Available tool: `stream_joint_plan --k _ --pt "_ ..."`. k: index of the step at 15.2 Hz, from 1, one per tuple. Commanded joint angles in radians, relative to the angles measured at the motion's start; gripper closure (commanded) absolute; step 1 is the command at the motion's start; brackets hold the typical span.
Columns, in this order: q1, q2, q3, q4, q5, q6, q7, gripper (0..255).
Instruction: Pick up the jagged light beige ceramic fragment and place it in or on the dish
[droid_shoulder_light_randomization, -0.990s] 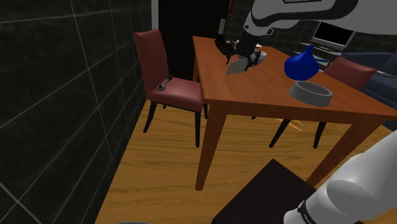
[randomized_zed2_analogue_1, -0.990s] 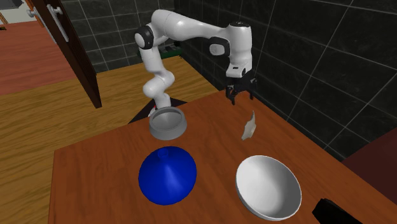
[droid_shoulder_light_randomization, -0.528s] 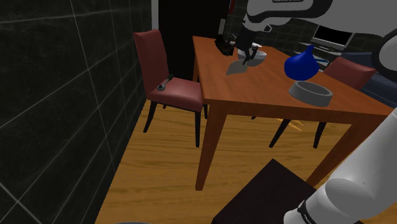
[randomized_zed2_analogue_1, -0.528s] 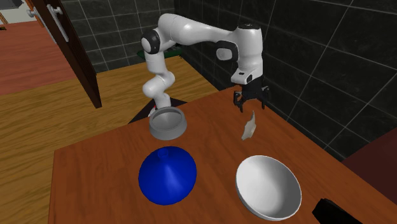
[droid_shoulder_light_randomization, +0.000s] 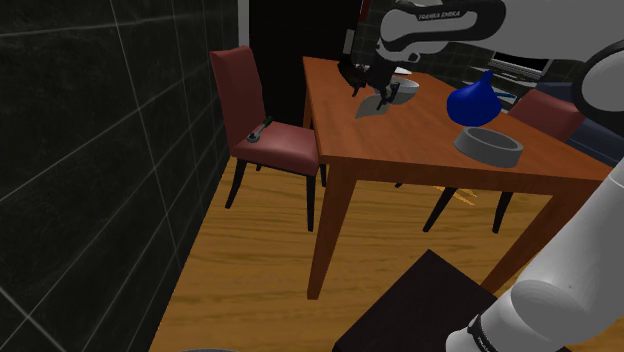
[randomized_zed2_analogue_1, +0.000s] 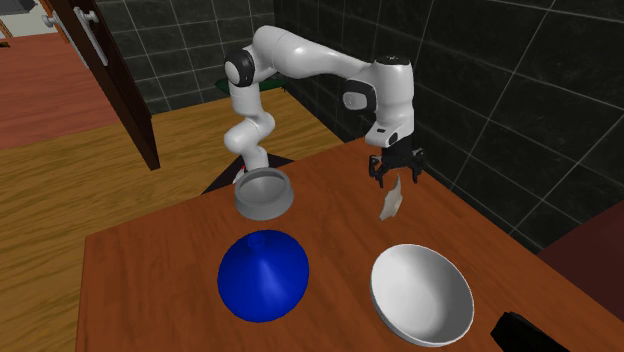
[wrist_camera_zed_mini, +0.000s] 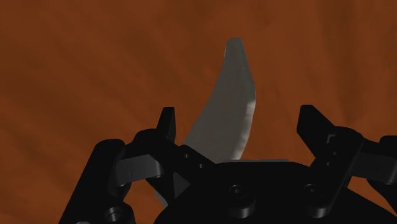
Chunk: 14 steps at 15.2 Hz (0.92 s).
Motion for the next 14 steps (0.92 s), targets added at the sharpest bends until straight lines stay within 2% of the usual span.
stream_joint_plan --k 1,6,7,14 --pt "0.0 0.002 0.0 -0.001 0.0 0.003 0.0 0" --pt "0.0 0.002 0.0 -0.001 0.0 0.003 0.0 0" --pt "0.0 0.002 0.0 -0.001 0.0 0.003 0.0 255" --pt "0.0 0.002 0.0 -0.001 0.0 0.003 0.0 255"
